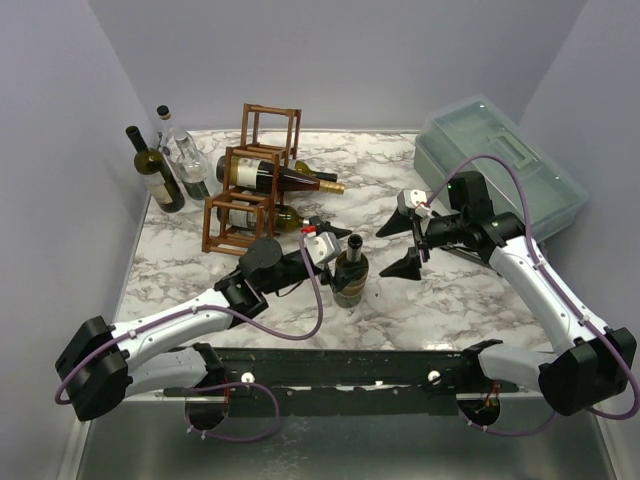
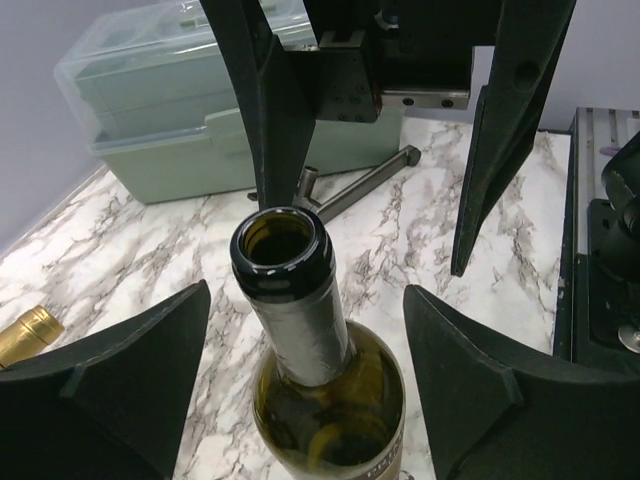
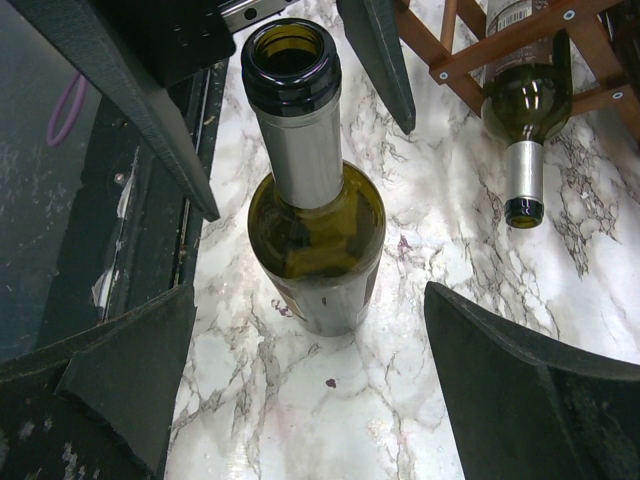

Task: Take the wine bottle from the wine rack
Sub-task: Move the wine bottle to the center of the board.

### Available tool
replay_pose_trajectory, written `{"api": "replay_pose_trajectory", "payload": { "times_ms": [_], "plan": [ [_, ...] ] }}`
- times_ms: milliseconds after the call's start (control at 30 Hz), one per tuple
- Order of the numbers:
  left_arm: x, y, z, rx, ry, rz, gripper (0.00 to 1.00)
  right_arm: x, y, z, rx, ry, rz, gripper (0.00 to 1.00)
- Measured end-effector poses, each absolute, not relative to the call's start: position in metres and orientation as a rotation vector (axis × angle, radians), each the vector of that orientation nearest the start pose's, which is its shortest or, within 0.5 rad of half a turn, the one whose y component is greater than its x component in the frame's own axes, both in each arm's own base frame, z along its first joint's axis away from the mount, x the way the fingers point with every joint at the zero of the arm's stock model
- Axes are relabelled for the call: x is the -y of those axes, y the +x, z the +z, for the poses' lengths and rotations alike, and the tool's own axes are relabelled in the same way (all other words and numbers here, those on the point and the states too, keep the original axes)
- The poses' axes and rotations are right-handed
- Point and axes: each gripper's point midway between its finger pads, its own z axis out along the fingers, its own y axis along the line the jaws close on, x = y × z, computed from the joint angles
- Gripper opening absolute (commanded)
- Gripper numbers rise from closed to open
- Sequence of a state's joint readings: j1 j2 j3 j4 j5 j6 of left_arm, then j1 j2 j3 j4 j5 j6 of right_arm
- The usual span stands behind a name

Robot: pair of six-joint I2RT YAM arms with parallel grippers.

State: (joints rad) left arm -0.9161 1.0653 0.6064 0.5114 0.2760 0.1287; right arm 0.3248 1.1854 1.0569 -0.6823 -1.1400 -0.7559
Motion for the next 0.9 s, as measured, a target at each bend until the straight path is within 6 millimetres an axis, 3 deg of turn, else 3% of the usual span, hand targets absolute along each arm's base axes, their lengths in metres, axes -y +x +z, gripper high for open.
{"api": "replay_pose_trajectory", "payload": {
  "times_ms": [167, 267, 500, 533, 633, 700, 900],
  "plan": [
    [0.3368, 0.2036, 0.2655, -1.225, 0.957, -0.849, 0.68, -0.2244, 0.209, 0.2397, -1.431, -1.439, 1.059, 0.99],
    [0.338, 0.2042, 0.2683, -1.218, 0.944, -0.858, 0.48, -0.2244, 0.209, 0.2397, -1.431, -1.439, 1.059, 0.99],
    [0.3414, 0.2053, 0.2693, -1.218, 0.925, -0.88, 0.4, -0.2243, 0.209, 0.2393, -1.432, -1.438, 1.06, 0.99],
    [0.3414, 0.2054, 0.2694, -1.217, 0.924, -0.88, 0.36, -0.2243, 0.2089, 0.2392, -1.432, -1.438, 1.06, 0.99],
    [0.3417, 0.205, 0.2705, -1.22, 0.915, -0.891, 0.09, -0.2242, 0.2087, 0.2385, -1.434, -1.438, 1.061, 0.99],
    [0.3426, 0.2031, 0.2716, -1.214, 0.917, -0.901, 0.0, -0.2242, 0.2087, 0.2385, -1.434, -1.438, 1.061, 0.99],
    [0.3344, 0.2, 0.272, -1.208, 0.909, -0.896, 0.0, -0.2241, 0.2086, 0.2384, -1.434, -1.439, 1.061, 0.99]
  ]
}}
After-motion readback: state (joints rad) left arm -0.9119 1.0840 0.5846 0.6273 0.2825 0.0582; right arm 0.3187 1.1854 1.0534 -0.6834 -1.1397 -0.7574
